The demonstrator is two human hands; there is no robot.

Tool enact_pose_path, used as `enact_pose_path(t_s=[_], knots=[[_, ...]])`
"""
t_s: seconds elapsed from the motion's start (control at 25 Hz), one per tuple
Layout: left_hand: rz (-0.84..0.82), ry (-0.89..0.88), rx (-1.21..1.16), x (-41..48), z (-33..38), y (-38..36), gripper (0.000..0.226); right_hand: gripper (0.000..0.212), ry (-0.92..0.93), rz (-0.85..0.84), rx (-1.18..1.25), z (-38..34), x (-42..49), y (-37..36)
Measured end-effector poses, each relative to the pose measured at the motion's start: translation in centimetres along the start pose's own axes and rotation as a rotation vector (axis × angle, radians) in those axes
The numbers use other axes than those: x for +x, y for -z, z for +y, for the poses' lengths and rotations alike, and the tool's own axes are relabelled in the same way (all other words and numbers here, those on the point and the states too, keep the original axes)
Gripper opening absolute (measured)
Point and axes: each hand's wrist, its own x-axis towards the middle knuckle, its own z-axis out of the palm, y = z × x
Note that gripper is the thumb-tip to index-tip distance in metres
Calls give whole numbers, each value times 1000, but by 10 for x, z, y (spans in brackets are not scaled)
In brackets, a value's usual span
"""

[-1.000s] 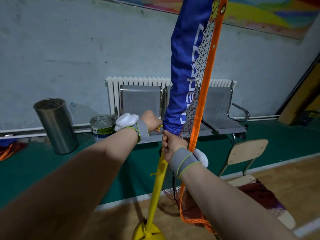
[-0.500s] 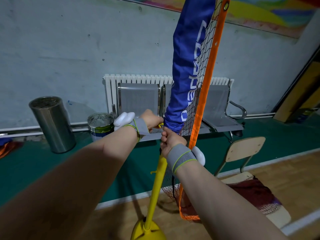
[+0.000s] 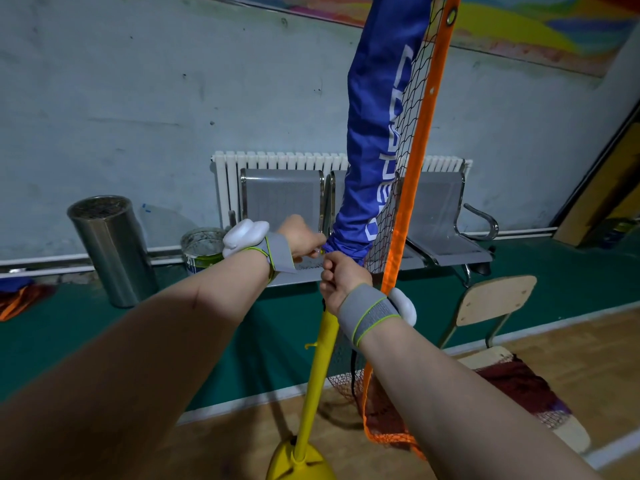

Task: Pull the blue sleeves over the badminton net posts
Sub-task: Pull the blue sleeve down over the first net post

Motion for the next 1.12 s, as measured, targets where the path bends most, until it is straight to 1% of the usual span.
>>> enact_pose_path(t_s=[0.32, 0.44, 0.52, 0.6, 0.76, 0.88, 0.96, 1.04, 1.12], knots=[[-29, 77, -155, -8, -13, -7, 25, 30, 34, -17, -143, 7, 5, 7], [-53, 134, -282, -9, -16, -8, 24, 28, 32, -32, -100, 8, 8, 8], [-122, 173, -348, -11, -20, -4, 20, 26, 13, -67, -39, 11, 9, 8], [-192, 184, -349, -14, -22, 0, 16, 26, 3, -97, 11, 13, 10, 8], [-203, 175, -293, -14, -19, 4, 10, 26, 6, -135, 21, 3, 6, 8], [-220, 193, -303, -13, -11, 3, 21, 24, 16, -153, 12, -4, 4, 12], [-192, 202, -308, -11, -5, 0, 26, 22, 21, -154, 4, -6, 4, 14], [-156, 213, -321, -8, 2, -3, 30, 21, 43, -136, -33, -7, 2, 14], [-159, 227, -342, -5, 6, -3, 33, 23, 65, -110, -58, -7, 2, 13]])
